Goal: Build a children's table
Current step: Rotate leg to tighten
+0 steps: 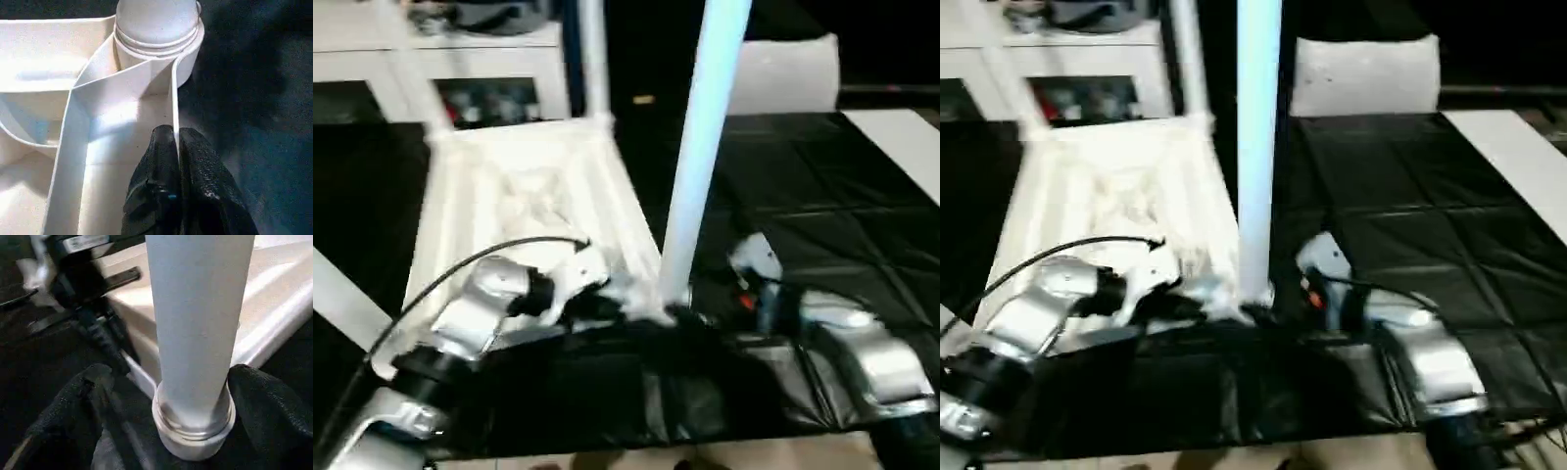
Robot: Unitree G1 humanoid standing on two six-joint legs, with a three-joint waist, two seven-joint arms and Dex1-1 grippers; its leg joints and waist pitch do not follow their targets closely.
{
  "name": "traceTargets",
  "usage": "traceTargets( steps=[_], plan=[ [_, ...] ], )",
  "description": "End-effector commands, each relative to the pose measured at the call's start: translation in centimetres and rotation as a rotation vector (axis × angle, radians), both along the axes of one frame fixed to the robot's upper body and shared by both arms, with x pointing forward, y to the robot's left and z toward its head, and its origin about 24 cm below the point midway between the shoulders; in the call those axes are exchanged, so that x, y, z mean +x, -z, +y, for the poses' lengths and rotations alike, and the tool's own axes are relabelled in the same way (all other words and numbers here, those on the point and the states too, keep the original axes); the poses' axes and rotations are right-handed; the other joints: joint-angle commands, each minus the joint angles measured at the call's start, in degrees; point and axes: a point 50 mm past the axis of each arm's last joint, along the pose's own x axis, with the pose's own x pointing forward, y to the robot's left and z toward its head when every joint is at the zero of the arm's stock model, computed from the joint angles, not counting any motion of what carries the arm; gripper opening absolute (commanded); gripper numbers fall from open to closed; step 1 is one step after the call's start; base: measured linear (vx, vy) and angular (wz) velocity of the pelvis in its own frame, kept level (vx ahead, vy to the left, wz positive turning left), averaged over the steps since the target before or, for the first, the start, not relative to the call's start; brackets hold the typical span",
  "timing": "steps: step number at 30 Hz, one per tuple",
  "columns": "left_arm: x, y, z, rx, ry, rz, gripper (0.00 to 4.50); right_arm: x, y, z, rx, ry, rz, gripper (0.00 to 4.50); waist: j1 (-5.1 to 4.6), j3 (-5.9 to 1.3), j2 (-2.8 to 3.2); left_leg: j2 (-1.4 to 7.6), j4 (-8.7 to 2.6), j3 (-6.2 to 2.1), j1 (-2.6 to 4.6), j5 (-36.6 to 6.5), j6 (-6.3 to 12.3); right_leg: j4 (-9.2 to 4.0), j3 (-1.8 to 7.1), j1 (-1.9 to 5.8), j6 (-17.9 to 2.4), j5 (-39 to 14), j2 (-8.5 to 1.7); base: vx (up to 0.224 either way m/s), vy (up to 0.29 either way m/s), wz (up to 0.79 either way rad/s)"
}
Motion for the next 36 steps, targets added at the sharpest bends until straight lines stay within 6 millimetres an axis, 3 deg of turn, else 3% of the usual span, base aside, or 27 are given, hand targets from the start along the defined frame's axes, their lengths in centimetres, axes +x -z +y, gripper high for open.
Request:
traceTargets(
  steps=[1, 9, 15, 17, 21, 23, 25, 34, 36],
  plan=[
    [-0.4, -1.2, -1.5, -0.039, 0.163, -0.023, 0.0, -0.7, -0.3, 0.8, 0.015, -0.144, 0.004, 4.03, -0.06, -3.43, -0.51, -0.28, -4.03, 1.28, -0.24, -11.7, 3.9, -3.65, 2.18, 3.7, -9.44, -19.5, -1.93, 0.0, 0.0, 0.0],
    [-1.5, -1.3, -0.5, 0.004, 0.322, 0.022, 0.0, -0.4, -0.3, 0.0, -0.06, -0.273, -0.004, 4.03, 0.69, -3.66, -0.58, -0.13, -3.81, 1.44, -0.26, -9.16, 4.41, -3.07, 2.27, 3.63, -11.26, -15.99, -1.95, 0.0, 0.0, 0.0],
    [-1.8, -1.3, -0.4, 0.007, 0.349, 0.026, 0.0, -0.5, 0.0, 0.0, -0.069, -0.319, 0.02, 4.03, 1.57, -3.64, -0.6, -0.05, -3.81, 1.53, -0.2, -8.96, 4.1, -3.07, 2.32, 3.65, -10.81, -16.75, -1.98, 0.0, 0.0, 0.0],
    [-1.8, -1.2, -0.4, 0.007, 0.355, 0.028, 0.0, -0.5, 0.1, 0.0, -0.074, -0.335, 0.021, 3.77, 1.67, -3.65, -0.53, -0.09, -3.81, 1.53, -0.24, -9.17, 3.89, -3.11, 2.28, 3.65, -10.69, -17.0, -1.98, 0.0, 0.0, 0.0],
    [-1.8, -1.1, -0.2, 0.011, 0.355, 0.025, 0.0, -0.2, 0.1, 0.2, -0.053, -0.359, 0.046, 3.66, 1.62, -3.65, -0.63, -0.15, -3.79, 1.49, -0.27, -9.73, 3.73, -3.17, 2.23, 3.69, -10.22, -18.15, -1.92, 0.0, 0.0, 0.0],
    [-1.8, -1.1, -0.2, 0.013, 0.354, 0.025, 0.0, -0.2, 0.1, 0.2, -0.048, -0.365, 0.053, 3.28, 1.65, -3.7, -0.83, -0.15, -3.73, 1.48, -0.32, -9.14, 3.84, -2.99, 2.23, 3.71, -10.28, -17.61, -1.9, 0.0, 0.0, 0.0],
    [-1.8, -1.1, -0.2, 0.014, 0.353, 0.023, 0.0, -0.2, 0.0, 0.2, -0.047, -0.369, 0.057, 3.25, 1.71, -3.72, -0.68, -0.1, -3.71, 1.49, -0.27, -8.84, 3.91, -2.99, 2.25, 3.65, -10.38, -17.26, -1.9, 0.0, 0.0, 0.0],
    [-1.7, -1.1, 0.0, -0.001, 0.325, 0.019, 0.0, -0.3, 0.1, 0.2, -0.019, -0.391, 0.101, 2.42, 1.73, -3.72, -1.02, -0.16, -3.68, 1.5, -0.38, -8.82, 3.89, -3.02, 2.21, 3.74, -10.12, -18.08, -1.89, 0.0, 0.0, 0.0],
    [-1.7, -1.1, -0.1, -0.019, 0.31, 0.024, 0.0, -0.4, 0.2, 0.4, -0.008, -0.391, 0.107, 2.31, 1.78, -3.74, -0.84, -0.12, -3.63, 1.54, -0.32, -8.53, 3.9, -2.98, 2.23, 3.6, -10.23, -17.69, -1.88, 0.0, 0.0, 0.0]
  ],
)
